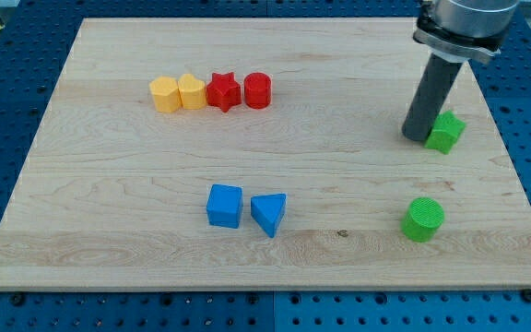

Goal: Push the green circle towards the right center

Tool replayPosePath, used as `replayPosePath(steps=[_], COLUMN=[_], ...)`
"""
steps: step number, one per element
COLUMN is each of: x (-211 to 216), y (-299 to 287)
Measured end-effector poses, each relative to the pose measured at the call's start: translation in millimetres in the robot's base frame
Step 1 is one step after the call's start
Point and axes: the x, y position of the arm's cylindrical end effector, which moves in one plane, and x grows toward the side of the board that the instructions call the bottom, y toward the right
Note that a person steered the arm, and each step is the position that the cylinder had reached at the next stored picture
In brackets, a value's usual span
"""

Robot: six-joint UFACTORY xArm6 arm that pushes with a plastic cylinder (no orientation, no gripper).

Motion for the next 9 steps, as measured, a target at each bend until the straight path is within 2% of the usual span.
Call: replayPosePath(steps=[2,3,5,6,7,9], x=[14.6,34.0,78.3,97.1,125.4,152.7], y=[22.0,-1.8,39.9,41.5,38.4,-18.3])
